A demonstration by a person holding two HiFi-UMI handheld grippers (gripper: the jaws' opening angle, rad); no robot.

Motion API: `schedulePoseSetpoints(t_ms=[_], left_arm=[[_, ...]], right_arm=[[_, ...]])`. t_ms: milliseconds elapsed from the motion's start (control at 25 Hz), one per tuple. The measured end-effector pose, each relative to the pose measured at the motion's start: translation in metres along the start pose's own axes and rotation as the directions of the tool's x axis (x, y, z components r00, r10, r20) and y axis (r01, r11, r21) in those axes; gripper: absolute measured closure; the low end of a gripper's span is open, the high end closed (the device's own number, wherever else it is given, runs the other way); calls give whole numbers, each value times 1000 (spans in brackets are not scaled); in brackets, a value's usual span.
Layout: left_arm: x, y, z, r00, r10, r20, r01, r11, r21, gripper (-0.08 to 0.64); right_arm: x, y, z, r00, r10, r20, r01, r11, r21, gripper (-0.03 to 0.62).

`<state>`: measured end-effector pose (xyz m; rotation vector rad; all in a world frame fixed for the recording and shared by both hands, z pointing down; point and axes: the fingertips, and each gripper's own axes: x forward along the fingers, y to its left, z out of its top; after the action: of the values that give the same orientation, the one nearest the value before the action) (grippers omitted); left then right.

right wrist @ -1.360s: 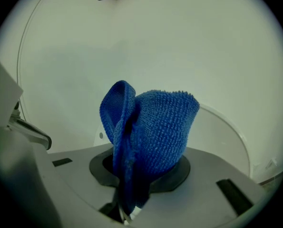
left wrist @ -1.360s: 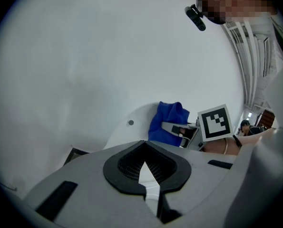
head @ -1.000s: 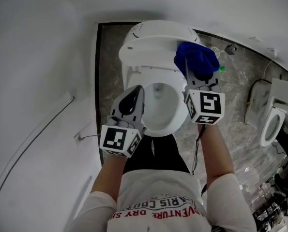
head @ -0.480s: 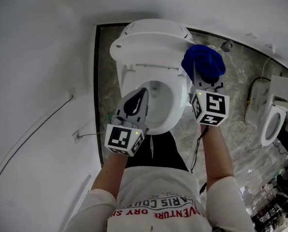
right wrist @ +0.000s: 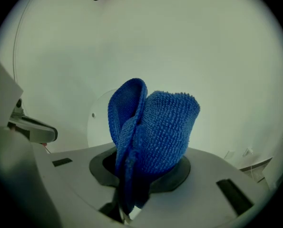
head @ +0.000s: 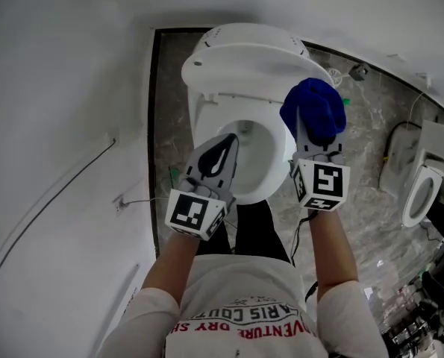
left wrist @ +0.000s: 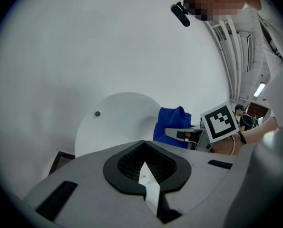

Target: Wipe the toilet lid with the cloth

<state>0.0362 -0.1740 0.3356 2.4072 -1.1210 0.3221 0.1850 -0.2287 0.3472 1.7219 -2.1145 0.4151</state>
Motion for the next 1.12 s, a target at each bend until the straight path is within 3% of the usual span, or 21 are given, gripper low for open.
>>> schedulePoseSetpoints(t_ms=[320,600,760,960,1120], left_arm=[[-35,87,-23,998,48,-32,-49,998,-38,554],[-56,152,-34,997,50,-63,-53,998,-31,554],[-60,174,-43,996,44,-76,-47,998,-32,554],[-61,183,-54,996,17,-89,-21,999,-47,554],[-59,183,-57,995,1,-97,-5,999,-44,554]], right_arm=[[60,124,-17,991,135,-8,-135,990,-42,499],[111,214,-16,969,237,66,-233,970,-68,499],[137,232,-21,968,242,65,-238,969,-65,499],[154,224,-23,982,175,70,-170,982,-77,499],[157,220,-24,983,166,77,-160,984,-77,499]])
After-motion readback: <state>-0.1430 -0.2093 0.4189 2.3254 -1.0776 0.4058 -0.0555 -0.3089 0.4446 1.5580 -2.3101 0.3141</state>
